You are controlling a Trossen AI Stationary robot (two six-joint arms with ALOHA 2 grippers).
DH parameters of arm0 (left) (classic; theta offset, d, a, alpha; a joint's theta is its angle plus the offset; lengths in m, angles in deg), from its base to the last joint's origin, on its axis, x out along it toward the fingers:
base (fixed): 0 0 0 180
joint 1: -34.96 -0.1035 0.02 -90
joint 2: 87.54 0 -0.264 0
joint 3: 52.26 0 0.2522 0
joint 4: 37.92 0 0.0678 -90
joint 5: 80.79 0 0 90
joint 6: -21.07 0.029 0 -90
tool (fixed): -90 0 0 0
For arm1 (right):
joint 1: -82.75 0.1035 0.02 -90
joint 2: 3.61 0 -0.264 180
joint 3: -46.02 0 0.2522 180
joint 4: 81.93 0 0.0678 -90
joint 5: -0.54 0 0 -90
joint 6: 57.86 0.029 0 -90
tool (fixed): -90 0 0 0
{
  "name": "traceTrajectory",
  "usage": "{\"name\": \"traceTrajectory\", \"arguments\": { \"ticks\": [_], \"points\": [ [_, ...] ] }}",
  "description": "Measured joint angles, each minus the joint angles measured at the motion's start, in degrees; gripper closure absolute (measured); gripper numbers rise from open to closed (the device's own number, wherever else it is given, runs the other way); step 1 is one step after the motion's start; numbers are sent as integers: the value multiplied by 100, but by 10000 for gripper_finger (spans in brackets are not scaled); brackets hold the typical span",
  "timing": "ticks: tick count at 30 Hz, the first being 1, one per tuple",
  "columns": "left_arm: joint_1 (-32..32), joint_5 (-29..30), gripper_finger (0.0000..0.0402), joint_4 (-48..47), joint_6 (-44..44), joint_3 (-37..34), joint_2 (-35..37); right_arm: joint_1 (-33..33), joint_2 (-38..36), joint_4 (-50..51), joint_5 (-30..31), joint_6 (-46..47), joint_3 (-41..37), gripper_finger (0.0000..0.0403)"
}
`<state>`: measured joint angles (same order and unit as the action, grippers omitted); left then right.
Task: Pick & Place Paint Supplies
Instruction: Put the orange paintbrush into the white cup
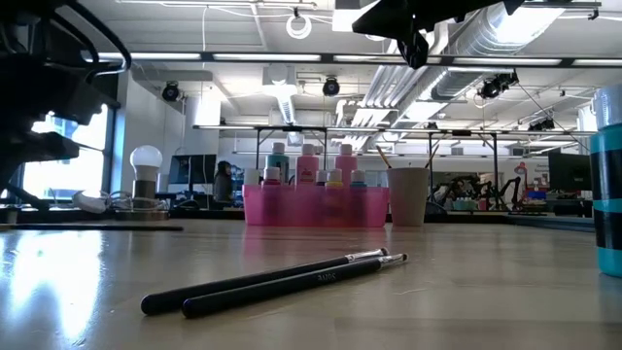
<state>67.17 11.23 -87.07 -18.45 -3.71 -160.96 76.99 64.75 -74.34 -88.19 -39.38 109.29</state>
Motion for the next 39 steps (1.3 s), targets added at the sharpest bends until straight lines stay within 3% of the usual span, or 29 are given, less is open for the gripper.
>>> {"name": "traceTrajectory", "arguments": {
  "ticks": [8,18,29,39],
  "points": [
    [0,2,401,-171,-128,102,0,0,0,1,9,-77,0,401],
    [-128,217,401,-1182,-9,664,228,2,0,-1,7,-76,0,401],
    [-1564,189,401,-1329,927,1327,1155,1,0,-5,-462,-56,0,401],
    [-3147,-633,401,-1542,1657,2233,1216,2,-25,-240,-875,-29,0,401]
  ]
}}
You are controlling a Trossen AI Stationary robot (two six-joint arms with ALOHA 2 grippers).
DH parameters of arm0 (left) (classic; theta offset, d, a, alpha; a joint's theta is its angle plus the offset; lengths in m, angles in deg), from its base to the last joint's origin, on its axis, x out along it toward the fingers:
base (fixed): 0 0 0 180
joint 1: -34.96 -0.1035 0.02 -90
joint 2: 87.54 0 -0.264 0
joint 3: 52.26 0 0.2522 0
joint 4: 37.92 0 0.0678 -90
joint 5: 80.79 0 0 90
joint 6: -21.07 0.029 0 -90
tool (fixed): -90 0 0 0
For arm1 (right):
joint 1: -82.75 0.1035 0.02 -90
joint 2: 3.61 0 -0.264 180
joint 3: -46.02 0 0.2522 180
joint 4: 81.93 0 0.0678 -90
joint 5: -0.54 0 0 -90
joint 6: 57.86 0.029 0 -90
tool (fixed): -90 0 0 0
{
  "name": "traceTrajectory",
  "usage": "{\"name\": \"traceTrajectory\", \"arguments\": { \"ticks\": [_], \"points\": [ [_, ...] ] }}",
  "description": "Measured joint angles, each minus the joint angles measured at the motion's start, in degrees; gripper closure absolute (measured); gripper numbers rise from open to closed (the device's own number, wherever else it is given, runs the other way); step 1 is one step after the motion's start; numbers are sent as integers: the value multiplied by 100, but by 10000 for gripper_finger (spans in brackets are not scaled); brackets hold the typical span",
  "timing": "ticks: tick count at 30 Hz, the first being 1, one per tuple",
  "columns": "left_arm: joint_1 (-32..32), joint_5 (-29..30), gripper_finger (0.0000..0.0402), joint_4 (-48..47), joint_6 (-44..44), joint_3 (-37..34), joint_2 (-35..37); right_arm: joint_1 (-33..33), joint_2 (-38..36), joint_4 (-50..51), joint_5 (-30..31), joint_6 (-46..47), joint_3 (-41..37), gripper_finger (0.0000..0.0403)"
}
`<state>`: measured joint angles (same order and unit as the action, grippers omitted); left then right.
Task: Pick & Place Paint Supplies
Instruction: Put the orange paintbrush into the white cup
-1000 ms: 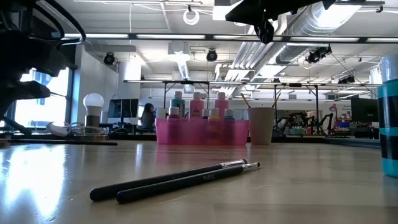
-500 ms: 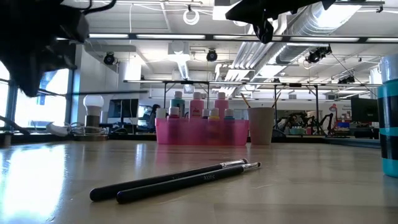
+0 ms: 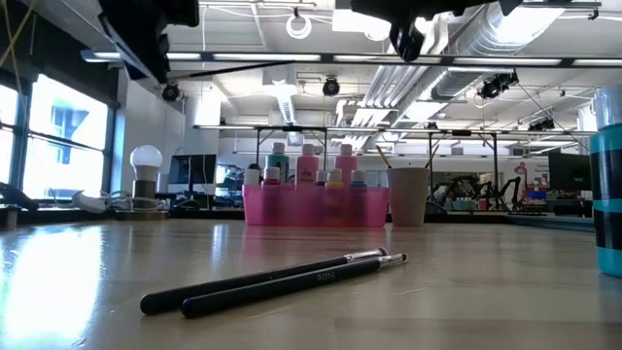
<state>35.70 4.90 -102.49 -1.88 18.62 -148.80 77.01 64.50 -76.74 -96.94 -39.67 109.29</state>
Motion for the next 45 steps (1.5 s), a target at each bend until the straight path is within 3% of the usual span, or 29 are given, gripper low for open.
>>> {"name": "traceTrajectory", "arguments": {
  "ticks": [9,12,16,22,32,39,45],
  "points": [
    [-1213,-325,401,-658,230,851,-124,5,-497,-70,-9,-183,2,401],
    [-1509,-573,401,-795,233,1200,-309,102,-574,-40,252,-448,119,401],
    [-1837,-823,401,-1066,405,1690,-669,374,-578,253,889,-1466,529,401],
    [-2153,-1082,401,-1468,535,2567,-1313,790,-342,561,2374,-3297,1117,401],
    [-2302,-1190,401,-2312,617,4061,-2232,1242,394,434,4195,-6038,1279,401],
    [-2287,-1331,401,-2350,476,4648,-2564,1289,1101,-158,4495,-7380,1276,401],
    [-2287,-1332,401,-2347,308,4680,-2612,1287,1558,-952,4498,-8512,1276,401]
  ]
}}
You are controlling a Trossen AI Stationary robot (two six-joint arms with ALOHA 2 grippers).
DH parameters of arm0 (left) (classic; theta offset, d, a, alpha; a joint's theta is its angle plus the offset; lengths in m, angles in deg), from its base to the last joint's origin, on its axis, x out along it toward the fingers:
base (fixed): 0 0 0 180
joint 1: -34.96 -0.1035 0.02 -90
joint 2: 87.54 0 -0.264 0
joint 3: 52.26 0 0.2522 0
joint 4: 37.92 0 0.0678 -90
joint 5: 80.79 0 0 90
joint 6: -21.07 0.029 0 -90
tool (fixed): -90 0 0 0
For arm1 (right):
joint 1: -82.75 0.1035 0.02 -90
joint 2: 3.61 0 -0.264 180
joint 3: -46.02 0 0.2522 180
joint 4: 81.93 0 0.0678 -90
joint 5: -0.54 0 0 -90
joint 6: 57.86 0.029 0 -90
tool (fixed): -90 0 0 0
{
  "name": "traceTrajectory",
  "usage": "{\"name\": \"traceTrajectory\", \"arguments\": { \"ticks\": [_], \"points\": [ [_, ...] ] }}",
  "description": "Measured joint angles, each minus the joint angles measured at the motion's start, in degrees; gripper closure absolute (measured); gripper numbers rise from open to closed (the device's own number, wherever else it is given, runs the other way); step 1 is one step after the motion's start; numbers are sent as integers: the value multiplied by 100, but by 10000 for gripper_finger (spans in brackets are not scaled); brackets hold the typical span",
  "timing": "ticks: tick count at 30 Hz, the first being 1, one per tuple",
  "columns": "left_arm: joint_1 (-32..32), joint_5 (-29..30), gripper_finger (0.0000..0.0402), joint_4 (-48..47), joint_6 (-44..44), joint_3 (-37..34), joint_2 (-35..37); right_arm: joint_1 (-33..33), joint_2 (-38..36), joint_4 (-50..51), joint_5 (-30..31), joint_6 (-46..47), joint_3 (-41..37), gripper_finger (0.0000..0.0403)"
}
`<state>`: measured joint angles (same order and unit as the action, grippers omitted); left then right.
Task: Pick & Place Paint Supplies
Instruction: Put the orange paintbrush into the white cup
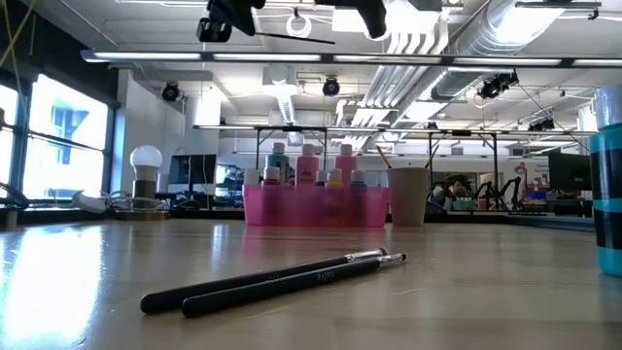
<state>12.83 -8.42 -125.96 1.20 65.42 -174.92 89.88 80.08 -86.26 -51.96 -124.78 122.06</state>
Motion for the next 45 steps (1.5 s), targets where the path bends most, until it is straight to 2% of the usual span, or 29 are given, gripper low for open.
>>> {"name": "traceTrajectory", "arguments": {
  "ticks": [5,11,17,23,28,32,35,45],
  "points": [
    [0,-17,401,0,-186,0,0,0,268,-176,-4,-810,-4,401],
    [0,-162,401,56,-287,0,0,0,385,-464,-6,-838,-11,401],
    [0,-260,401,170,-445,0,0,-53,386,-766,-483,-1035,-11,394],
    [2,-289,401,170,-609,0,0,-177,386,-651,-916,-1395,-11,337],
    [2,-409,401,171,-812,-2,2,-263,386,-660,-942,-1437,-11,282],
    [2,-470,401,171,-1045,-2,2,-370,386,-554,-944,-1744,-11,259],
    [12,-504,401,173,-1245,-2,2,-496,386,-431,-942,-2068,-11,258],
    [308,-557,401,500,-1697,-4,3,-688,386,-395,-1113,-2173,-11,274]
  ]
}}
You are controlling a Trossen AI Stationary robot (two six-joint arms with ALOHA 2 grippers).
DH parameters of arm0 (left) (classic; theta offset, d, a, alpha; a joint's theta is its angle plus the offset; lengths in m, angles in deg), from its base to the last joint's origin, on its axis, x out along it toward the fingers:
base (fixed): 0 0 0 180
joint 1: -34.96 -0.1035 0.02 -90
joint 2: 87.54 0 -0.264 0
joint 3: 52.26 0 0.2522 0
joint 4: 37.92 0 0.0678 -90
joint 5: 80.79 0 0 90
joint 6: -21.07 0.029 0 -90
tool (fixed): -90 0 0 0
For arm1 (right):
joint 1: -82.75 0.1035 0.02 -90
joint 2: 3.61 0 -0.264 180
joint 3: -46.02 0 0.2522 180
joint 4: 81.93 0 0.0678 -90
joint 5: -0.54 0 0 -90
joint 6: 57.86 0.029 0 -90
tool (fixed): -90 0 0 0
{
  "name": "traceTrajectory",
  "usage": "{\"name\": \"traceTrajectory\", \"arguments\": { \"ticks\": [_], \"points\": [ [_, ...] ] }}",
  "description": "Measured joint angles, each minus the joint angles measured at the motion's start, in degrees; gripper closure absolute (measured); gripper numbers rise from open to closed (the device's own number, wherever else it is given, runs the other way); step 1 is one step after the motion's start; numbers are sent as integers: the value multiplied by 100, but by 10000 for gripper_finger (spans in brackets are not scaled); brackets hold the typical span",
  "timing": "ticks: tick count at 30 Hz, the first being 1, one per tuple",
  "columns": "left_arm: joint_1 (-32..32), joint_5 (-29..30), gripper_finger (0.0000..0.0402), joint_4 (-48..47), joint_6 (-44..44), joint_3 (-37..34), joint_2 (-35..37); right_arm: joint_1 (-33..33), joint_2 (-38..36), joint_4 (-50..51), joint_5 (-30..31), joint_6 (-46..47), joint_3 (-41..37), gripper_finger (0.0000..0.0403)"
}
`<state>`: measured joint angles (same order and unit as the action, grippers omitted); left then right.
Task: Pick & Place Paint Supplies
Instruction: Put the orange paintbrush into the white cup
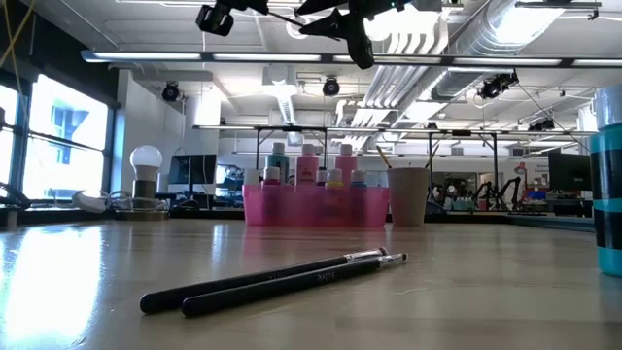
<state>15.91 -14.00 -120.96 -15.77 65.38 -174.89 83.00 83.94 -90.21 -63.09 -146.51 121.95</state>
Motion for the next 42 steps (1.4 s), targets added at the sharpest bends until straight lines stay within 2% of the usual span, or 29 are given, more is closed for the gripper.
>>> {"name": "traceTrajectory", "arguments": {
  "ticks": [23,27,36,42],
  "points": [
    [146,-184,401,226,-263,-2,-270,-7,0,39,-100,45,2,276],
    [146,-175,401,231,-254,-2,-270,-5,0,44,-45,50,2,298],
    [146,-177,402,250,-245,0,-270,-4,0,158,107,39,2,390],
    [146,-176,402,241,-245,0,-270,-4,0,209,105,50,2,386]
  ]
}}
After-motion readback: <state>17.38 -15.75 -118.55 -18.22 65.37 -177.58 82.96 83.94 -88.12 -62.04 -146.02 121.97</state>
